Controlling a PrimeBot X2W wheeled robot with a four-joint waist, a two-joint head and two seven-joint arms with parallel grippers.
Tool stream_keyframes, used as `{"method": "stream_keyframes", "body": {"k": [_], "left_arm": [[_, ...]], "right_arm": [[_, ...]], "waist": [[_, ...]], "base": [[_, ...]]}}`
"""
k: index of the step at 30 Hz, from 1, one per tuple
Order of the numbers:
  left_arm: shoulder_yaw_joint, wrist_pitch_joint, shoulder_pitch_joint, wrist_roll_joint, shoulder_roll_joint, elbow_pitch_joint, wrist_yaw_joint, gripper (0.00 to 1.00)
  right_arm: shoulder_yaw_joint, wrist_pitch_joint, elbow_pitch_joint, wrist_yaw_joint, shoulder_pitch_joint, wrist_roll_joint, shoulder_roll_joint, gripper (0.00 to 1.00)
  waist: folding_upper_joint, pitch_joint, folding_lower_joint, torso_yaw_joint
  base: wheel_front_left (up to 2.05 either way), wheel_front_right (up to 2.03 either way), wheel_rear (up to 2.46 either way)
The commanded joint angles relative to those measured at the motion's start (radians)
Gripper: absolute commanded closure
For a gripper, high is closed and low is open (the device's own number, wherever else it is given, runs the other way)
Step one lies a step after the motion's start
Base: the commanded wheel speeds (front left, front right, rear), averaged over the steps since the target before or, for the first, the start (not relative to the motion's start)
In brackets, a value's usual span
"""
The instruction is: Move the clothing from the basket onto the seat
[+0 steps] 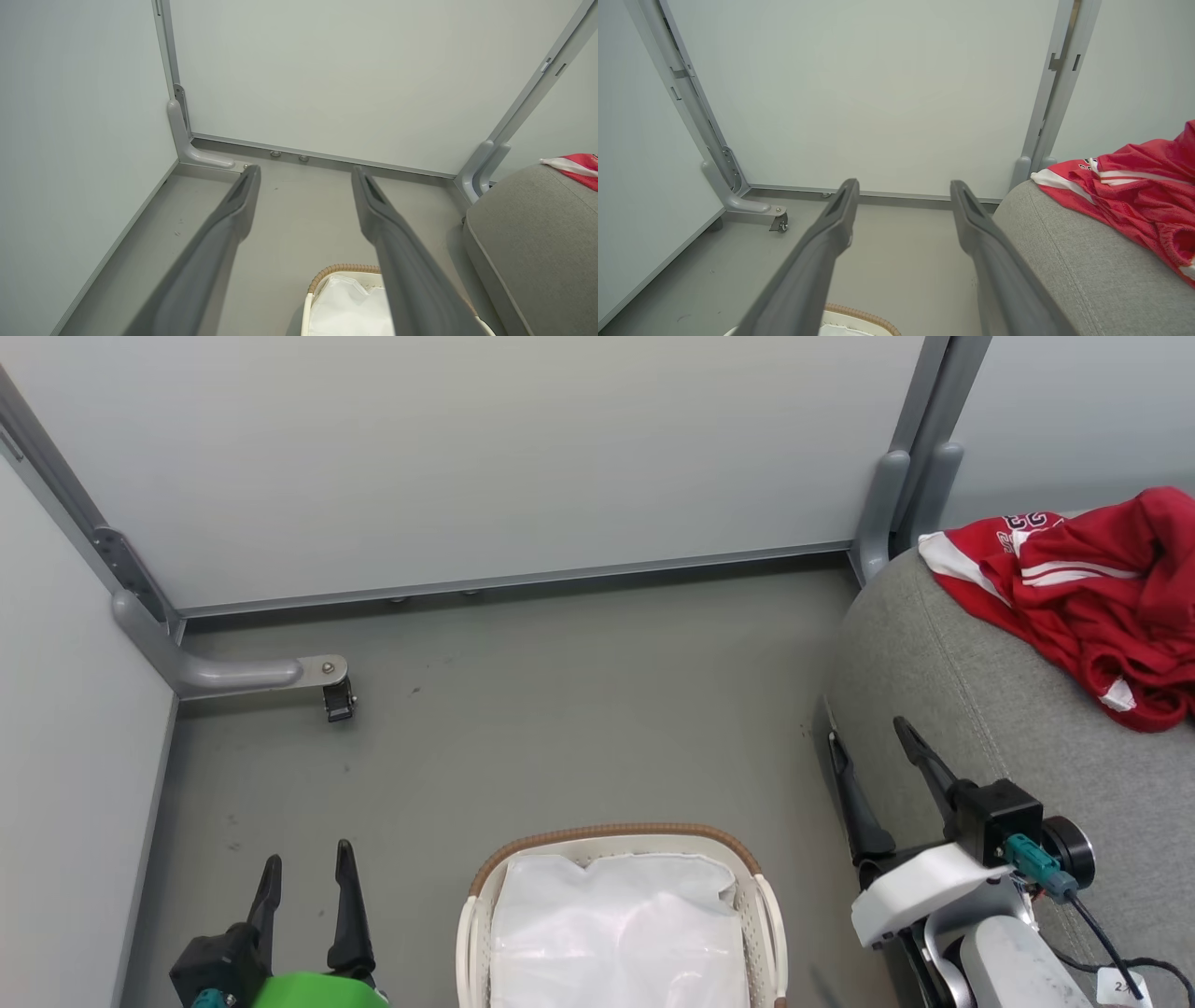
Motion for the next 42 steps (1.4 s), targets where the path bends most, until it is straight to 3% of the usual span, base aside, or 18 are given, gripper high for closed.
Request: {"method": "stream_keyframes", "body": {"k": [1, 27, 37, 38, 42], "left_arm": [[-0.003, 0.001, 0.020, -0.006, 0.001, -0.006, 0.006, 0.00], [-0.021, 0.001, 0.036, -0.008, 0.001, -0.010, 0.010, 0.00], [-0.032, 0.001, 0.033, -0.012, 0.001, 0.015, -0.011, 0.00], [-0.032, 0.000, 0.026, -0.006, 0.000, 0.015, -0.009, 1.00], [-0.032, 0.004, 0.025, -0.018, -0.002, 0.039, -0.010, 1.00]], "right_arm": [[0.004, -0.002, -0.009, -0.001, 0.021, 0.003, -0.004, 0.00], [-0.018, -0.002, 0.042, -0.001, 0.051, 0.023, -0.004, 0.00], [-0.021, -0.002, 0.037, -0.001, 0.056, 0.028, -0.004, 0.00], [-0.019, 0.000, 0.038, 0.000, 0.049, 0.021, 0.000, 1.00], [-0.021, 0.005, 0.060, 0.000, 0.060, 0.034, 0.003, 1.00]], "waist": [[0.0000, -0.014, 0.0001, -0.006], [0.0000, -0.033, 0.0001, -0.005], [0.0000, -0.032, 0.0001, -0.012], [0.0000, -0.032, 0.0001, -0.012], [0.0000, -0.032, 0.0001, -0.014]], "base": [[0.00, 0.00, 0.00], [0.00, 0.00, 0.00], [0.00, 0.00, 0.00], [0.00, 0.00, 0.00], [0.00, 0.00, 0.00]]}}
